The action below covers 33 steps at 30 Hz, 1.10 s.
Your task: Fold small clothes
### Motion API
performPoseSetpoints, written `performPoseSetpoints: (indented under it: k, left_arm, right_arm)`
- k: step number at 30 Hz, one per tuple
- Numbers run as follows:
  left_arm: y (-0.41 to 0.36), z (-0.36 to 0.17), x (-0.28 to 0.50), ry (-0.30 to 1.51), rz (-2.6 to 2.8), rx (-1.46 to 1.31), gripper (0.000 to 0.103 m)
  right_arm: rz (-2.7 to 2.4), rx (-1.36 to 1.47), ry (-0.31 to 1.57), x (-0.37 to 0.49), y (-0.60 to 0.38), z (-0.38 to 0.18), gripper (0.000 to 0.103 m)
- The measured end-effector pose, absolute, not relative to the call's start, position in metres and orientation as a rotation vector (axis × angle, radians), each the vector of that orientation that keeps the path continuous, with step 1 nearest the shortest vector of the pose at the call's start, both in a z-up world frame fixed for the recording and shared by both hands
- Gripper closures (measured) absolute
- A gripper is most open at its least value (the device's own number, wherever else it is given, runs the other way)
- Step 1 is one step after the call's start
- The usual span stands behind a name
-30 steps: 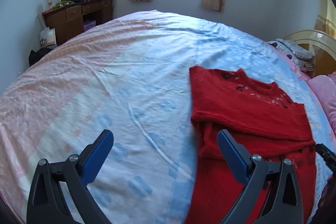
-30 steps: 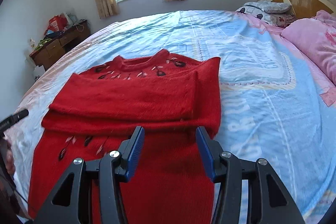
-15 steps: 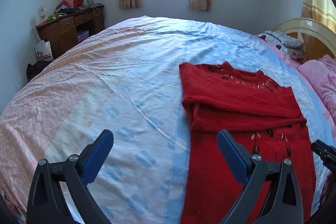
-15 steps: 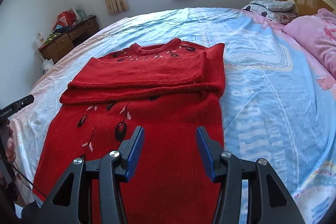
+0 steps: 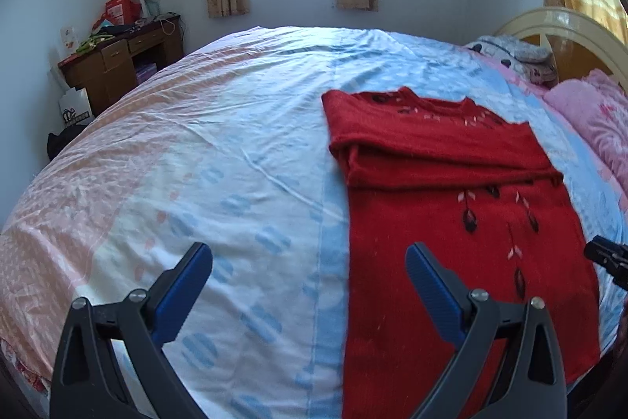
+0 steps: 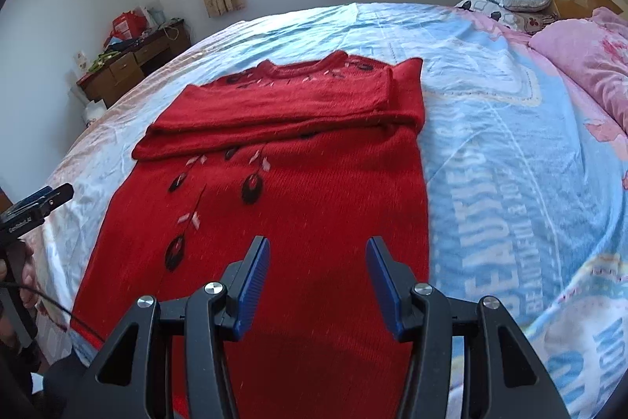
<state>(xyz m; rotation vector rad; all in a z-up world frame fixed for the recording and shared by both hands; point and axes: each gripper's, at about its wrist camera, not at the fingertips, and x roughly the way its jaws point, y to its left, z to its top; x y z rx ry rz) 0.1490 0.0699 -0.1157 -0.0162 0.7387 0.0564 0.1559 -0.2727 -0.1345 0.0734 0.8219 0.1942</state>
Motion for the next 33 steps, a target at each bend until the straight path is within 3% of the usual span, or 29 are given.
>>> performPoseSetpoints:
  k: [28,33]
  left_arm:
    - [0.056,-0.145,0.101,0.853,-0.053,0.022,0.002]
    - [0.051,-0.149,0.095,0.875,-0.082,0.028,0.008]
  right_arm:
    - [0.166,0.073,0.919,0.084,-0.282,-0.150,0.048]
    - [0.139,0.090,0.935,0.075,-0.293,-0.156,0.048]
